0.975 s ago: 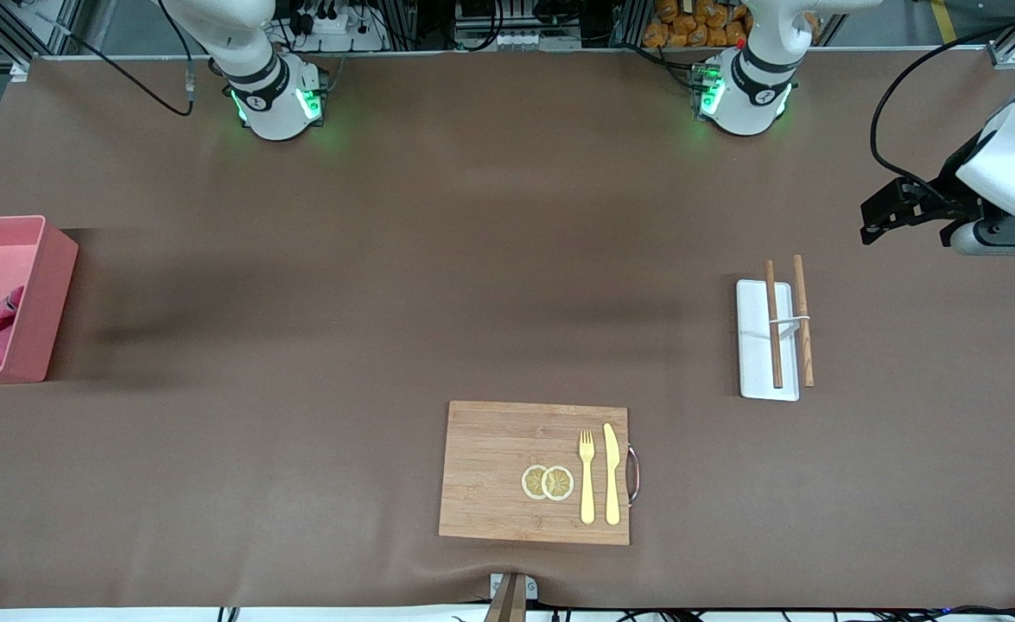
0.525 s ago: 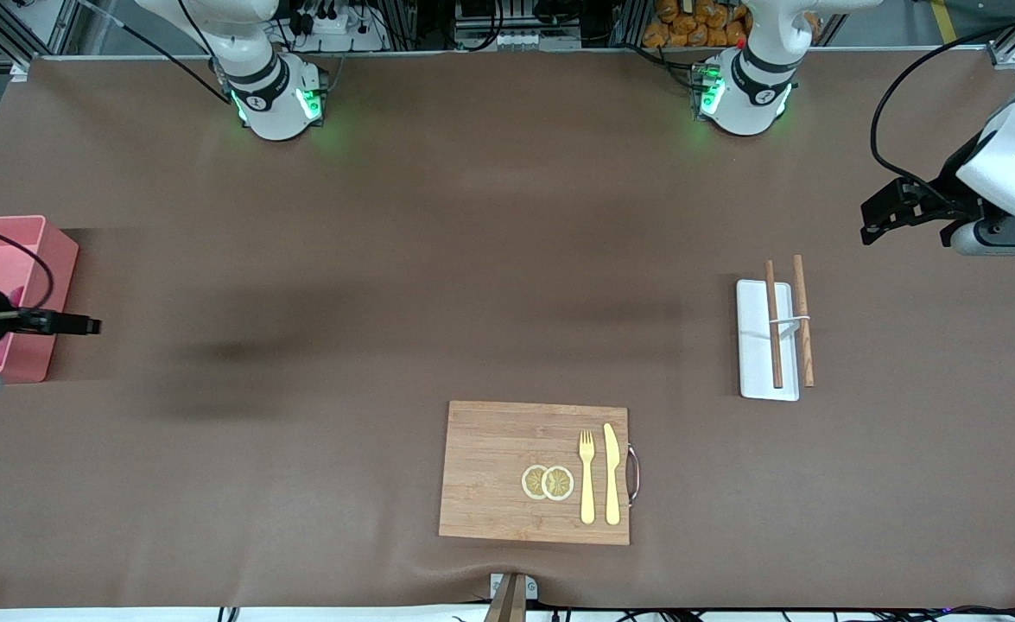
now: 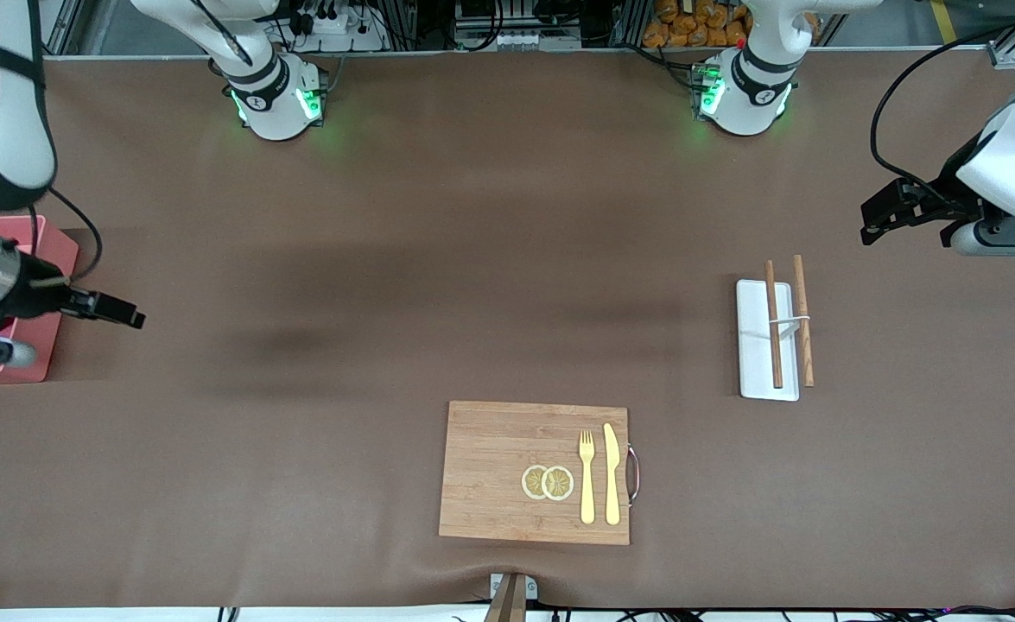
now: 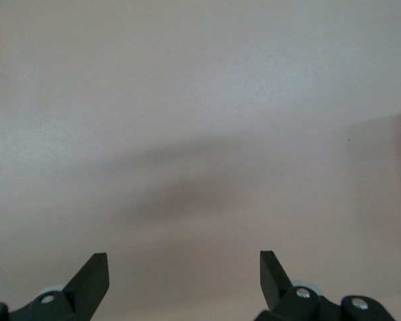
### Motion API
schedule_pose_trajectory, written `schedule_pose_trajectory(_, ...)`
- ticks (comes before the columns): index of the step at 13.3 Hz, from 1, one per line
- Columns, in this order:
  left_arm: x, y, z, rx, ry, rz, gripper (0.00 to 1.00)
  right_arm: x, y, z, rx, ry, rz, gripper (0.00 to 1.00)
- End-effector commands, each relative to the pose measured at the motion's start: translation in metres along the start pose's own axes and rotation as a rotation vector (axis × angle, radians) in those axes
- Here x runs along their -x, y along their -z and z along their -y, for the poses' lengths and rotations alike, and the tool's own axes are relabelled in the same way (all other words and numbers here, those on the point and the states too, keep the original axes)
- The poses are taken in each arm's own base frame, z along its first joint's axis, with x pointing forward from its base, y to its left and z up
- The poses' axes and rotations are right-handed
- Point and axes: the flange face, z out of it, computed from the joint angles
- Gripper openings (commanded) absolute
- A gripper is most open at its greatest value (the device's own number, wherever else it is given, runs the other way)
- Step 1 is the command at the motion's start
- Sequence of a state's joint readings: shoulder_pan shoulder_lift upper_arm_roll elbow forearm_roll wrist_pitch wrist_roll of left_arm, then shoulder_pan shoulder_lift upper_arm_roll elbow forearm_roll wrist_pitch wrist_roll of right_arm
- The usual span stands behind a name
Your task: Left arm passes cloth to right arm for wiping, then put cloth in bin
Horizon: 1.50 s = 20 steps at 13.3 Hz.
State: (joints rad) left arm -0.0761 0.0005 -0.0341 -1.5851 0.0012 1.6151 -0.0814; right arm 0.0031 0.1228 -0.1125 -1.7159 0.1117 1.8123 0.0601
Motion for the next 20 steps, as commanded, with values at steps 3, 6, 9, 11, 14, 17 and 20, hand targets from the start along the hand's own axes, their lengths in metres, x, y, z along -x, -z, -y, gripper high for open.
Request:
schedule_pose_trajectory(3, 0.004, 0.002, 0.002, 0.000, 0.012, -0.015, 1.00, 0.014, 0.057, -0.019, 0.003, 0.022, -0.009, 1.00)
schedule_pose_trajectory(6, 0.004, 0.001, 0.002, 0.000, 0.010, -0.014, 1.00, 0.015, 0.060, -0.028, 0.002, 0.007, -0.021, 1.00)
schedule_pose_trajectory(9, 0.004, 0.001, 0.002, 0.000, 0.012, -0.014, 1.00, 0.009, 0.072, -0.027, 0.025, 0.015, -0.053, 1.00)
schedule_pose_trajectory(11, 0.004, 0.001, 0.002, 0.000, 0.012, -0.014, 1.00, 0.008, 0.085, -0.022, 0.022, 0.013, -0.076, 1.00)
schedule_pose_trajectory(14, 0.004, 0.001, 0.002, 0.000, 0.012, -0.014, 1.00, 0.007, 0.087, -0.020, 0.035, 0.011, -0.095, 1.00)
schedule_pose_trajectory(17, 0.003, 0.000, 0.002, 0.000, 0.012, -0.012, 1.00, 0.008, 0.090, 0.004, 0.121, 0.026, -0.116, 1.00)
schedule_pose_trajectory(20, 0.004, 0.001, 0.001, 0.005, 0.012, -0.013, 1.00, 0.012, 0.100, 0.017, 0.104, 0.037, -0.126, 1.00)
